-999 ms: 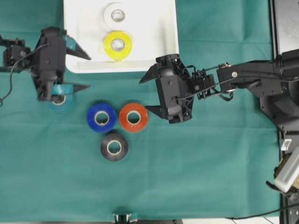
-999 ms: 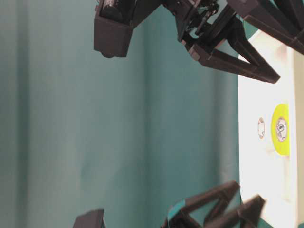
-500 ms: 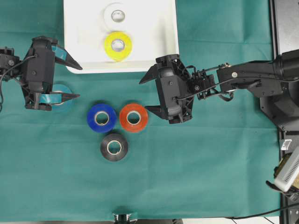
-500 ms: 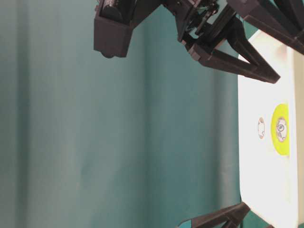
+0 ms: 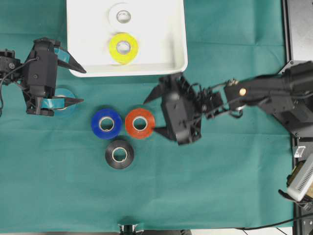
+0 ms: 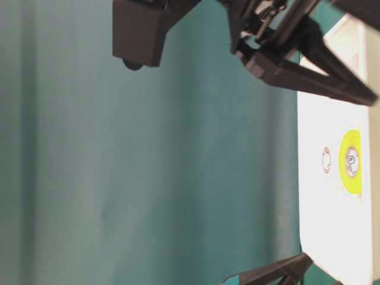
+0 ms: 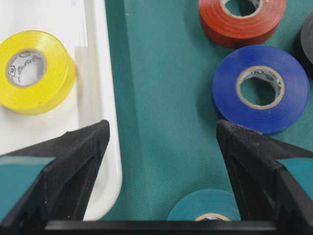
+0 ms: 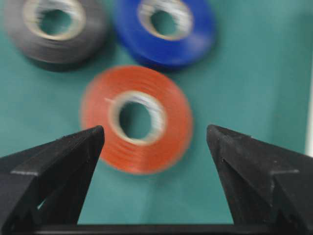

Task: Put the tape alternately from left to right into the white case.
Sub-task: 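Move the right gripper down toward the black tape roll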

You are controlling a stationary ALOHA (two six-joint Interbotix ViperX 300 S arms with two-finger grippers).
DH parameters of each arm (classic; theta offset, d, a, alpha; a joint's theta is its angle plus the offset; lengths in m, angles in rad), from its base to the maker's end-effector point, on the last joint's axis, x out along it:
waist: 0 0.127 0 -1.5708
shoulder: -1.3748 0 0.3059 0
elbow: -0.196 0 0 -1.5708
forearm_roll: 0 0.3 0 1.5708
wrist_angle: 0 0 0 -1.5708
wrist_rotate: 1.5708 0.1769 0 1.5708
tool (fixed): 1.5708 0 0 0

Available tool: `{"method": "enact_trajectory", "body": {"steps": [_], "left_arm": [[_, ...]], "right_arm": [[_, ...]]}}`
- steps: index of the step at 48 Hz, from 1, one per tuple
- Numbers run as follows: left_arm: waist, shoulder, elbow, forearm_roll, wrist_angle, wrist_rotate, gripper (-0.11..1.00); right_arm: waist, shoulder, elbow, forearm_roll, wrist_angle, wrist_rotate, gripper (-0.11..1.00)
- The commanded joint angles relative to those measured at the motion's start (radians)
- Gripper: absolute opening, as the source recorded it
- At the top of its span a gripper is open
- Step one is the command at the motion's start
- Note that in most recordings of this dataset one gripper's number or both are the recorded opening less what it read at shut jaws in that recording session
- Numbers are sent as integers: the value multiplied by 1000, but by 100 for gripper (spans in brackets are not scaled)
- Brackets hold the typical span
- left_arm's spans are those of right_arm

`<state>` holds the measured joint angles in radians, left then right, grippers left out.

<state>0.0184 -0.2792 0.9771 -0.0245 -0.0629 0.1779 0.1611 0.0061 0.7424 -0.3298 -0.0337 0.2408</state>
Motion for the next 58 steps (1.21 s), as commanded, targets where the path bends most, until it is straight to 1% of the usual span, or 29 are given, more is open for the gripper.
{"method": "enact_trajectory", "body": {"steps": [1, 10, 26, 41, 49, 58], "left_arm": [[-2, -8, -12, -2, -6, 0, 99], [-2, -8, -14, 0, -6, 0, 99], [-2, -9, -9, 0, -6, 0, 99], [-2, -11, -9, -2, -6, 0, 99], [-2, -11, -9, -2, -6, -2, 99], [-2, -11, -9, -2, -6, -2, 99]], "right_arm": [[34, 6, -40, 2, -8, 2, 82], [78, 41, -81, 2, 3, 3, 82], [103, 78, -115, 2, 9, 2, 82], [176, 147, -183, 2, 11, 2, 82], [186, 187, -222, 2, 23, 2, 82], [186, 219, -265, 2, 87, 2, 82]]}}
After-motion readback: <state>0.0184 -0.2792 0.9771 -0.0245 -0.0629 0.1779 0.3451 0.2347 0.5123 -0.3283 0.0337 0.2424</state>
